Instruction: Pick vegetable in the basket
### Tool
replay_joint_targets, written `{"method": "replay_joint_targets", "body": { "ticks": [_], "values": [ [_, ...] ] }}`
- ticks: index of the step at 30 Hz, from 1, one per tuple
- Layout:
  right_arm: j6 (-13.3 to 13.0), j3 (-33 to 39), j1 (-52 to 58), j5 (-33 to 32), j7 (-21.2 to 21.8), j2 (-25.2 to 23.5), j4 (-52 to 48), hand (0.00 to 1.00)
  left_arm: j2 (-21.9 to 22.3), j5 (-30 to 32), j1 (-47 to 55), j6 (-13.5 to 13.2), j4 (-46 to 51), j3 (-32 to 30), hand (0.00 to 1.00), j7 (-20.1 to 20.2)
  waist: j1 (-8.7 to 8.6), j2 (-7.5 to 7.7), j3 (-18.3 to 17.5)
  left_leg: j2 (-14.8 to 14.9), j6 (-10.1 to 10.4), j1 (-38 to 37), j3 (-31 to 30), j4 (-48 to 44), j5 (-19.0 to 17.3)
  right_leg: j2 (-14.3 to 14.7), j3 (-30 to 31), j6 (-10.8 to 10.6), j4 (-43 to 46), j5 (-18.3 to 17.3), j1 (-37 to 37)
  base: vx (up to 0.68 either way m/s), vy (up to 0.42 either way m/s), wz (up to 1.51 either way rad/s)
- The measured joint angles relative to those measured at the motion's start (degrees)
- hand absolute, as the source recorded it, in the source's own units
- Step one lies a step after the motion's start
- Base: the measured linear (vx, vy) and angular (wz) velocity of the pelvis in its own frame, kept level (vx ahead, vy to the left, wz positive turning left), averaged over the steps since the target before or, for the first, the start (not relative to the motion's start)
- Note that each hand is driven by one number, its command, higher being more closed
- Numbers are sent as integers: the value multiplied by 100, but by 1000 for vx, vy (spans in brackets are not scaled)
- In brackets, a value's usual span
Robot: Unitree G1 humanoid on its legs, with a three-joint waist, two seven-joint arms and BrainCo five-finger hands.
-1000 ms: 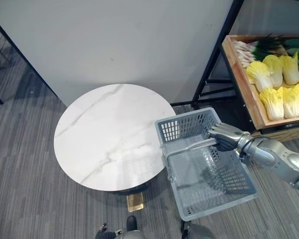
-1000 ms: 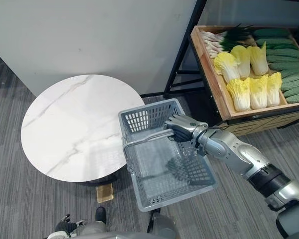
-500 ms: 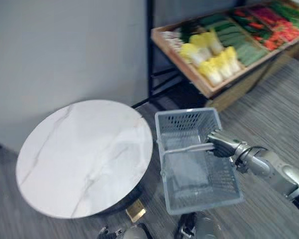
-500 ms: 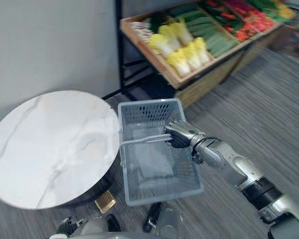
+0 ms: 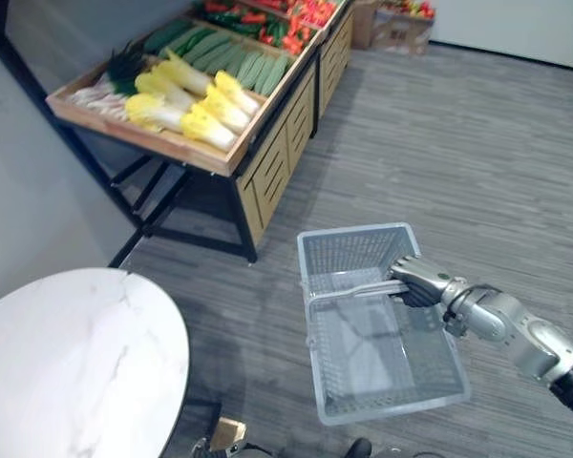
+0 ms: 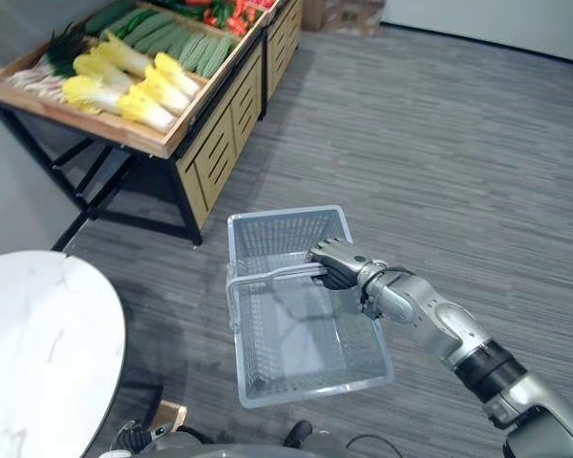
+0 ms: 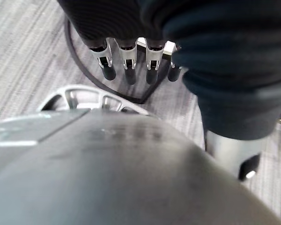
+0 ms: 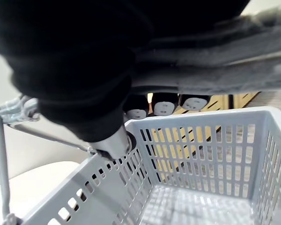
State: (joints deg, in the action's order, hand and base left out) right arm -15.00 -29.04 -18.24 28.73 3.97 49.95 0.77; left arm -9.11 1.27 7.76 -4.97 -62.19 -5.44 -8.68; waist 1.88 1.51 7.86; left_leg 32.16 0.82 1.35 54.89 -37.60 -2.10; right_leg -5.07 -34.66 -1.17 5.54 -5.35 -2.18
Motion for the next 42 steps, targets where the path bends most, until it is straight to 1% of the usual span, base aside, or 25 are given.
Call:
{"method": "replay_joint_targets", "body": {
  "ticks": [1,2,4,7,8,9,10,11,16,22,24,25,26,27,28,29,30,31,32,33,37,38,40,41,42],
  "values": [
    [5,23,-9,8,-16,-2,19,100,5,-2,78,-46,114,-2,0,-8,16,64,40,-165,124,422,-1104,-293,-46,-37,288,26,-56,15,-8,-55,-66,-79],
    [14,28,-11,19,-17,0,29,100,20,-5,93,-85,151,-13,0,-29,18,57,45,-404,191,597,-1751,-337,-248,-89,436,46,-57,28,11,-26,54,-105],
    [-12,-10,-10,21,-63,-58,148,100,195,-20,222,-125,249,-9,0,-80,125,3,59,-1399,393,835,-3593,205,-756,-156,1051,95,-209,131,103,1,125,-139],
    [-53,-62,-10,-17,-135,-68,185,100,265,-40,294,-131,262,-2,0,-105,130,-129,49,-1969,391,741,-4718,1673,-746,4,1604,37,-393,305,179,27,219,-119],
    [-57,-58,-10,-17,-135,-15,191,100,319,-40,318,-131,251,3,0,-101,113,-289,-7,-2089,459,695,-5049,2260,-496,118,1802,-92,-438,389,229,70,255,-86],
    [-55,-63,-7,-16,-135,-51,230,100,317,-40,317,-131,244,0,0,-94,120,-275,-14,-2089,602,603,-5076,2359,-592,121,1929,-144,-470,424,255,113,226,-71],
    [-74,-66,44,-17,-135,-77,237,100,228,-37,313,-130,248,54,0,-93,90,-73,-8,-2247,521,536,-4908,2565,-509,2,2090,-358,-580,564,308,111,205,-48],
    [-83,-33,60,-36,-135,-71,245,100,153,-33,294,-136,258,61,0,-85,35,39,-8,-2445,457,532,-4746,2690,-468,-187,2205,-484,-696,716,383,99,198,-34],
    [-160,409,564,-188,-134,-126,285,100,176,-18,231,-118,284,179,0,-85,42,-8,16,-2895,356,445,-4603,2941,-406,-608,2376,-700,-798,870,434,44,179,-6],
    [-128,904,1153,-245,-198,-605,960,100,129,-43,220,-143,293,180,0,-32,135,8,24,-2955,155,437,-4281,2968,-546,-638,2766,-757,-556,877,801,-8,46,-33],
    [-15,1206,1469,-222,-212,-616,1126,100,107,-43,221,-139,282,183,0,-3,99,27,42,-2986,134,430,-4296,2914,-692,-706,2768,-729,-86,610,971,-8,38,-4],
    [78,1415,1661,-182,-216,-635,1237,100,87,-42,239,-138,285,182,0,0,39,107,94,-3042,64,337,-4318,2900,-786,-783,2769,-611,350,417,1080,10,61,-1],
    [95,1512,1707,-170,-215,-652,1314,100,76,-42,249,-135,283,187,0,-1,18,71,105,-3052,36,286,-4329,2925,-816,-811,2765,-525,576,342,1116,-12,52,-9],
    [178,1682,1766,-168,-226,-704,1438,100,59,-41,257,-131,286,243,0,-5,-26,100,234,-3032,-7,95,-4344,2973,-855,-840,2760,-397,1246,274,1289,-8,56,-12],
    [241,1860,1814,-168,-269,-813,1523,100,-5,-37,257,-130,306,312,0,-3,-78,34,300,-3033,-10,-106,-4335,3061,-854,-875,2842,-201,2011,347,1555,-15,48,-7],
    [265,1960,1836,-165,-315,-891,1573,100,-40,-32,254,-127,311,334,0,-3,-144,93,351,-3032,-17,-199,-4348,3126,-850,-878,2892,-43,2315,436,1661,36,55,1],
    [298,2127,1886,-164,-418,-1034,1643,100,-89,-30,185,-114,344,343,0,2,-254,106,382,-3028,-56,-364,-4415,3299,-831,-884,2920,285,2809,661,1898,58,26,7],
    [299,2258,1929,-167,-487,-1119,1664,100,-117,-30,112,-110,379,341,0,-1,-316,86,455,-2979,-138,-433,-4478,3354,-795,-854,2911,411,3169,689,2141,132,-6,6],
    [275,2413,1965,-173,-539,-1286,1799,100,-131,-35,-37,-96,531,341,0,-23,-353,89,565,-2875,-152,-460,-4534,3321,-800,-744,2846,112,2935,387,2279,128,-30,7],
    [273,2460,1991,-177,-555,-1339,1861,100,-150,-38,-142,-90,576,339,0,-37,-353,69,583,-2844,-144,-443,-4579,3329,-806,-691,2766,98,2625,380,2294,184,-62,24],
    [329,2712,2090,-181,-601,-1512,2278,100,-184,-105,-756,-122,1181,337,0,-181,-477,181,654,-2753,13,-438,-4949,3252,-1026,-707,2641,-424,-72,773,2206,264,-125,44],
    [383,2836,2157,-183,-602,-1575,2371,100,-180,-107,-886,-130,1295,341,0,-212,-521,149,699,-2706,112,-511,-5108,3134,-1207,-791,2649,-457,-461,784,2200,445,-241,58],
    [495,3122,2327,-183,-617,-1725,2486,100,-182,-116,-906,-138,1500,330,0,-237,-555,198,671,-2641,346,-762,-5325,3015,-1556,-882,2662,-475,-420,762,2123,461,-335,71],
    [563,3260,2495,-187,-613,-1759,2500,100,-148,-117,-827,-148,1652,313,0,-249,-654,141,590,-2458,517,-880,-5492,2905,-1822,-816,2743,-635,-51,1095,2122,529,-433,75],
    [611,3390,2581,-201,-632,-1759,2503,100,-65,-117,-773,-149,1655,293,0,-254,-654,-53,497,-2245,551,-897,-5560,2878,-1923,-677,2668,-687,288,1125,2231,588,-433,53]
  ]
}}
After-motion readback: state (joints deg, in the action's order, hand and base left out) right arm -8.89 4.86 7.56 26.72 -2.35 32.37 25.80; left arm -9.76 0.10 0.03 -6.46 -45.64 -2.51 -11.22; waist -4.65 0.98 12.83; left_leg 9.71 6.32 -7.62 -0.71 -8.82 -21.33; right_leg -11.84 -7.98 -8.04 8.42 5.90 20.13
